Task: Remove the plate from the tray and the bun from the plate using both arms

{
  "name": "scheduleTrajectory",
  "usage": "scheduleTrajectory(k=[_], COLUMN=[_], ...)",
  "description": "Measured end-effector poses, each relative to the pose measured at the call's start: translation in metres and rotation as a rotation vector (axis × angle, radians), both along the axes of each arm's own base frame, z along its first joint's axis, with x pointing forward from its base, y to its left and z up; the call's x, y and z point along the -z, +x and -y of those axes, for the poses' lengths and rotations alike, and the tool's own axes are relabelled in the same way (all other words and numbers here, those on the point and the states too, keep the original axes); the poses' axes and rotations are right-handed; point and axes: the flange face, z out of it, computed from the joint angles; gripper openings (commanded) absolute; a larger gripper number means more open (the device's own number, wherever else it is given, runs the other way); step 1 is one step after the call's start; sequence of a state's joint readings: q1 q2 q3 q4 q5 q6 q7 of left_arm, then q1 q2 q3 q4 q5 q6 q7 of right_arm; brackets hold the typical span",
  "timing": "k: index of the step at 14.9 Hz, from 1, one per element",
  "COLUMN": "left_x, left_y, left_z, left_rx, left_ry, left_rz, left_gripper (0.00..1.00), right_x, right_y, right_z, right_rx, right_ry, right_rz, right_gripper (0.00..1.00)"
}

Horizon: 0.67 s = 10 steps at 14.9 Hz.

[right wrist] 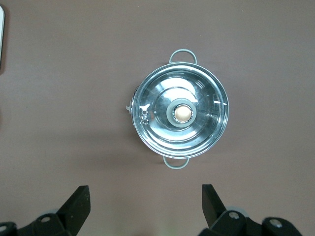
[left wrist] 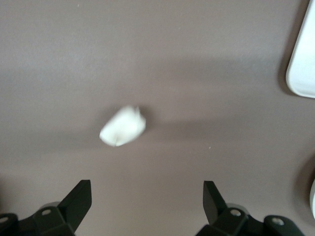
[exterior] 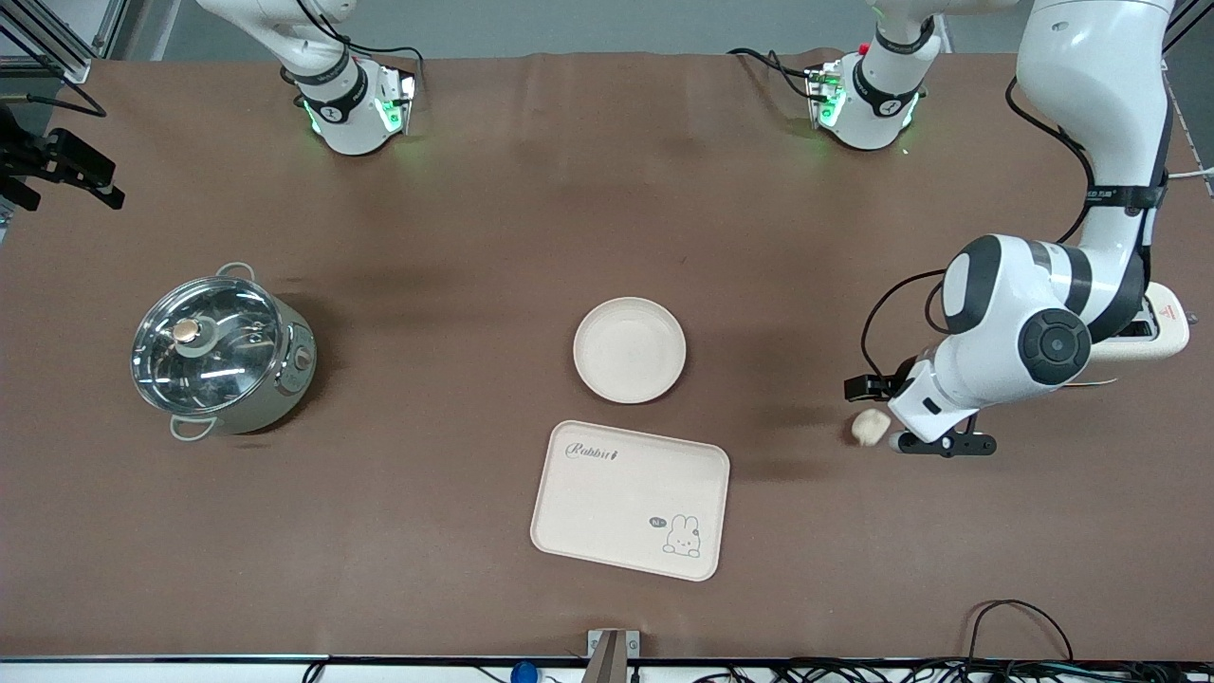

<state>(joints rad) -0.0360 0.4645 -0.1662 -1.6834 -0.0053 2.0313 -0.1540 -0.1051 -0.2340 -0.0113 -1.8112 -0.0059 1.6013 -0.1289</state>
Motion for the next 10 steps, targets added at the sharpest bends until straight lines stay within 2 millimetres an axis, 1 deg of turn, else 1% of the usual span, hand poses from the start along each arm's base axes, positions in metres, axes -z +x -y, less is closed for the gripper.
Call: scheduleTrajectory(k=[2,3,4,5,6,7,8,9,10], left_x=[0.002,-0.006,-0.026,-0.058,-0.099,-0.144,-0.187,-0.225,-0.258], left_y=[0.001,0.005,0.009,0.011,0.009,0.003,-0.007,-0.018,-0.030], left_z=[-0.006,-0.009,-0.011,-0.016,-0.022,-0.028,-0.033,-0.037,-0.041], left_rx=[-0.009,-0.014,-0.019,-0.024,-0.029,-0.034,-0.039,-0.043,-0.047], left_ry=[0.000,-0.002,-0.004,-0.002,0.002,0.008,0.014,0.018,0.020], left_rz=[-0.003,0.013,0.039,0.057,0.066,0.074,0.087,0.109,0.137], left_gripper=[1.00,1.00,1.00,1.00,1.00,1.00,1.00,1.00,1.00], right_x=[0.000,0.000,0.000,0.001,0.001,0.001,0.001,0.001,0.002], right_y=[0.000,0.000,0.000,0.000,0.000,0.000,0.000,0.000,0.000], right_z=[0.000,0.000,0.000,0.000,0.000,0.000,0.000,0.000,0.000], right_rx=[0.000,0.000,0.000,0.000,0.000,0.000,0.000,0.000,0.001], right_ry=[0.000,0.000,0.000,0.000,0.000,0.000,0.000,0.001,0.001], right_rz=[0.000,-0.001,-0.001,-0.002,-0.002,-0.002,-0.003,-0.003,-0.003], right_gripper=[1.00,1.00,1.00,1.00,1.00,1.00,1.00,1.00,1.00])
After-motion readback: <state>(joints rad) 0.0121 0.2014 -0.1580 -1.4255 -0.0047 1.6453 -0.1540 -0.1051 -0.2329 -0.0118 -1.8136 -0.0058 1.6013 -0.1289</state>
